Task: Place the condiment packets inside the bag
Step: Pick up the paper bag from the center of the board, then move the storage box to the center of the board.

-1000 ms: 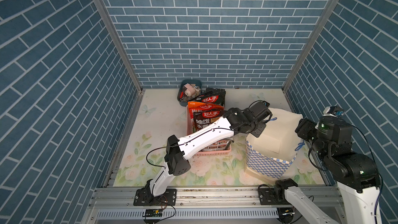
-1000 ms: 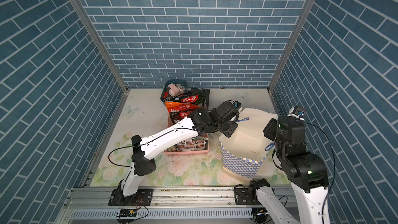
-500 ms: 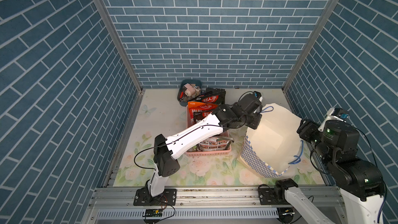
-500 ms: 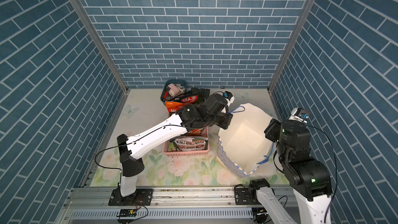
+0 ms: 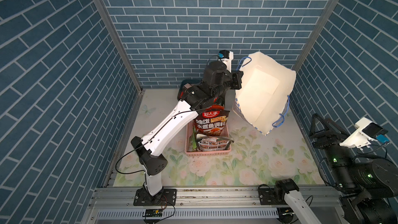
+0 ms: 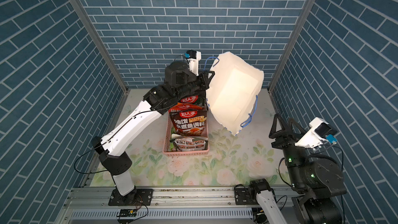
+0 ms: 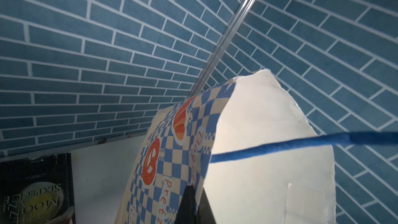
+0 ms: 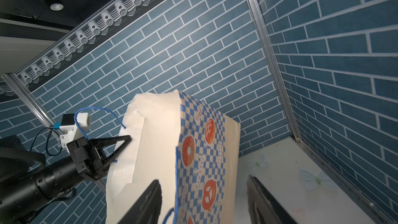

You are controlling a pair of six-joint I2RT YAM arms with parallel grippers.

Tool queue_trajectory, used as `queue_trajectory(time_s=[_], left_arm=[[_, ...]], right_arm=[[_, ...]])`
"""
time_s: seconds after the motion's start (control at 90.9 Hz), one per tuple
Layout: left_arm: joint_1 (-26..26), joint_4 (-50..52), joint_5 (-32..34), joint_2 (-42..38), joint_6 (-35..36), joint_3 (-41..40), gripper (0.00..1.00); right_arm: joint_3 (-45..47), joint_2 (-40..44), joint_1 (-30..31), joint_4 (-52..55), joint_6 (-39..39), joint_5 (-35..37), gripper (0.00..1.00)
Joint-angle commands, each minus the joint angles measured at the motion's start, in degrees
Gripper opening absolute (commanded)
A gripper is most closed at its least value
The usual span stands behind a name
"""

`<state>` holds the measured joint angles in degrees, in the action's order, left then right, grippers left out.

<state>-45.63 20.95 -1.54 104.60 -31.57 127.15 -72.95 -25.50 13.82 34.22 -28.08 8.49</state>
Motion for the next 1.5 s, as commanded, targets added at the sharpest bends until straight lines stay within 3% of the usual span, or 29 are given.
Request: queue_trajectory(time_s=[0.0,0.165,0.396,0.594,0.748,0.924,1.287,1.364,1.485], left_arm=[[5.96,-4.95,0.14,-1.65,-1.82,4.52,0.00],[15.49,-4.10,1.53,-7.10,-2.11,2.63,0.00],[29.77,1.53,4.80,-18.56,1.30,-4.74,0.00],[40.14,9.34,10.80,-27.16,6.24,-10.12,0.00],[41.64,13.20,17.04,-31.89,10.40,-15.93,0.00],[41.70,15.69,22.56,-35.88,14.01,-22.68,0.00],[41.73,16.20,24.49,-39.62,17.05,-27.74,0.00],[41.76,16.23,24.33,-39.66,17.22,-27.68,0.00],[41.85,16.59,24.07,-39.57,17.54,-27.29,0.00]], right_arm=[[1.14,-2.40,0.16,-1.00,0.66,-4.03,0.65],[2.51,-8.37,0.15,2.00,-0.06,-9.71,0.63],[8.03,-25.16,0.35,1.65,0.41,-23.52,0.57],[12.25,-38.24,7.81,-7.87,1.54,-22.83,0.58],[12.30,-49.99,14.40,-14.25,1.89,-22.45,0.60],[11.54,-59.17,16.26,-20.03,0.67,-24.83,0.60],[11.13,-70.48,21.11,-22.26,-1.60,-25.07,0.54],[10.99,-72.01,21.61,-22.59,-2.74,-24.51,0.49],[10.86,-72.85,21.53,-21.45,-4.42,-21.78,0.29]])
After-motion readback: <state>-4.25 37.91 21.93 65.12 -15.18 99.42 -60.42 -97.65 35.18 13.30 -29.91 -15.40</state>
